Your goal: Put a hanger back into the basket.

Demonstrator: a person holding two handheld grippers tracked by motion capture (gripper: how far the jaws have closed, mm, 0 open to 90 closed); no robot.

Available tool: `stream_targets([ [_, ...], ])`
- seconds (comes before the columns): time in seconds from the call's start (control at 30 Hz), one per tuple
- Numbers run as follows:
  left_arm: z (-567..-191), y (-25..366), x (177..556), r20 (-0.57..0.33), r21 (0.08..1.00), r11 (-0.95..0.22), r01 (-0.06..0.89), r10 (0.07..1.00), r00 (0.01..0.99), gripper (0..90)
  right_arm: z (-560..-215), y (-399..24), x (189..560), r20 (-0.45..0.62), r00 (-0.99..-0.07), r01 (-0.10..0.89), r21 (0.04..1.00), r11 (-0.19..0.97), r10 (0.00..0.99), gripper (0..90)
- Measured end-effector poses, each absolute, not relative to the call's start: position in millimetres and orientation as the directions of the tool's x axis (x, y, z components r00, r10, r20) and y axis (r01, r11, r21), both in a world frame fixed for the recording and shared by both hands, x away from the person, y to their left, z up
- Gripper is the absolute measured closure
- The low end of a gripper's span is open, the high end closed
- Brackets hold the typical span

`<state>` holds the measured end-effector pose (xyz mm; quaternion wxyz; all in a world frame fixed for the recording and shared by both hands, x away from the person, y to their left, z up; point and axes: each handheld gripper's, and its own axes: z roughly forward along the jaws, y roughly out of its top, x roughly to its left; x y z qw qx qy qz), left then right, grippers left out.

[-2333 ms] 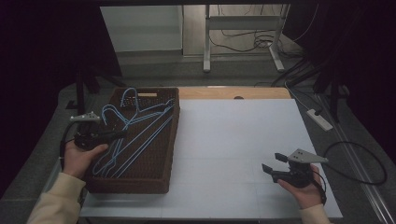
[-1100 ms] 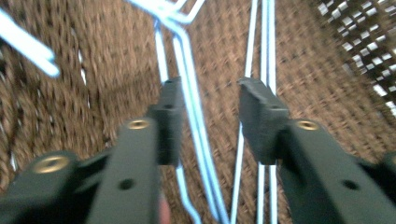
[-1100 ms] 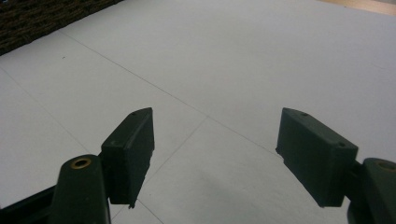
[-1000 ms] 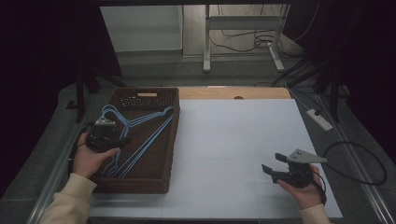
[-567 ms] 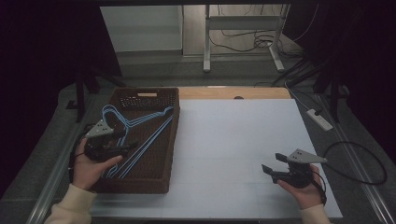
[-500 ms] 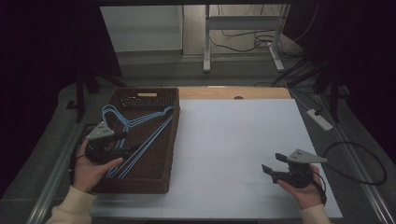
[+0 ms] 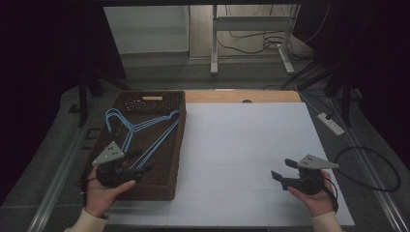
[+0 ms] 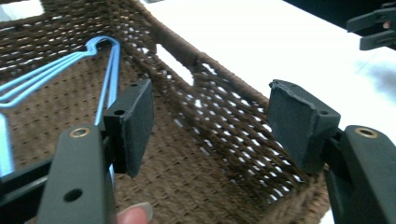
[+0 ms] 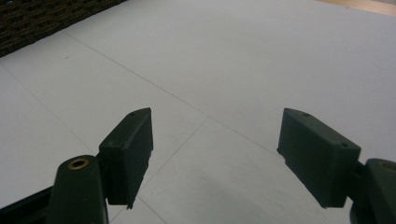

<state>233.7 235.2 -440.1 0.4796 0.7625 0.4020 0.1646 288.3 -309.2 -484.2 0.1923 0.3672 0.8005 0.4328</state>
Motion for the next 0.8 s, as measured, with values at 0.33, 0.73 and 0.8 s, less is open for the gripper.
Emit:
stream_targets([
  [0.33,-448.7,219.8,219.6,-0.083,0.871,-0.254,0.42,0.768,0.635,32.6,-484.2,-310.4,289.5,0.023,-0.668,0.421,0.836,0.352,0.744,27.3],
  [0.73,-453.1,220.5,219.4,-0.069,0.87,-0.256,0.421,0.783,0.618,32.3,-483.5,-309.6,288.3,0.024,-0.679,0.415,0.837,0.357,0.734,27.3],
  [0.8,-453.2,220.9,219.4,-0.072,0.871,-0.252,0.422,0.783,0.617,32.3,-483.6,-309.2,288.4,0.022,-0.68,0.414,0.837,0.359,0.733,27.3],
])
